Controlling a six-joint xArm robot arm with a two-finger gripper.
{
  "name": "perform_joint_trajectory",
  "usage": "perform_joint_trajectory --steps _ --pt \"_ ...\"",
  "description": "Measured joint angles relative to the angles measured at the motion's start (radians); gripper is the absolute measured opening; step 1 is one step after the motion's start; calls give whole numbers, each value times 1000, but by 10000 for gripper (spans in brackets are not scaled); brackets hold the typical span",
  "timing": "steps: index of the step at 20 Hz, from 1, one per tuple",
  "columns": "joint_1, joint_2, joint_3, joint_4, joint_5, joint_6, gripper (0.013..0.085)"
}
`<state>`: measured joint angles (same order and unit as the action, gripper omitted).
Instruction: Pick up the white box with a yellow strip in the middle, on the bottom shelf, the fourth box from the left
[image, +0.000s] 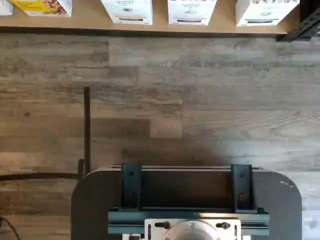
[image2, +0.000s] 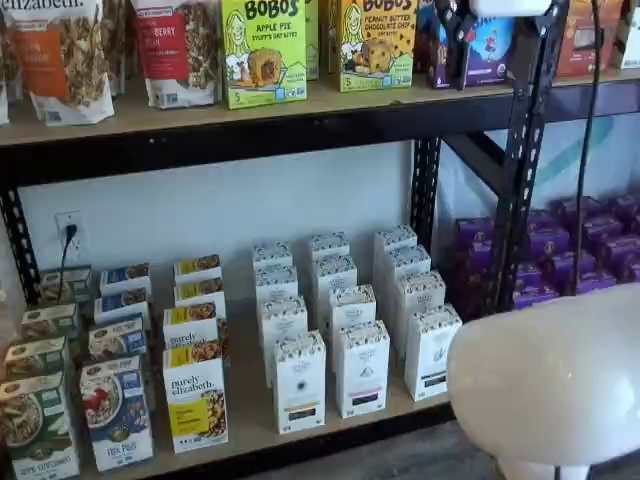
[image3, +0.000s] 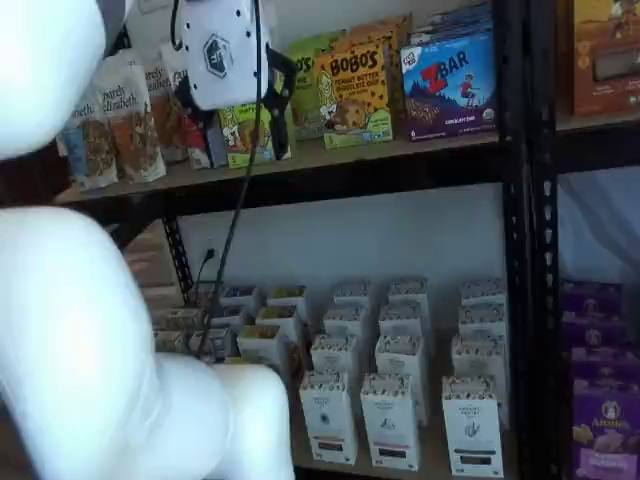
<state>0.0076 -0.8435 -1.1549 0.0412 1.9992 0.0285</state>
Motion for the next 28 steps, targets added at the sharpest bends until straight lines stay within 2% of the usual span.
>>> perform_joint_trajectory --steps 2,4,7,11,14,18,25,28 --pt "67 11 -9 -71 18 32 850" --pt "73 10 -9 -86 16 35 850" --pt "71 6 -1 -90 7 34 850" --pt "55 -13 37 -67 -39 29 850" --pt "59 -20 71 -63 -72 36 850" --pt "90 -32 138 -80 -137 63 850" --pt "123 -41 285 -60 -279 107 850" --pt "153 -46 349 -73 -349 138 850"
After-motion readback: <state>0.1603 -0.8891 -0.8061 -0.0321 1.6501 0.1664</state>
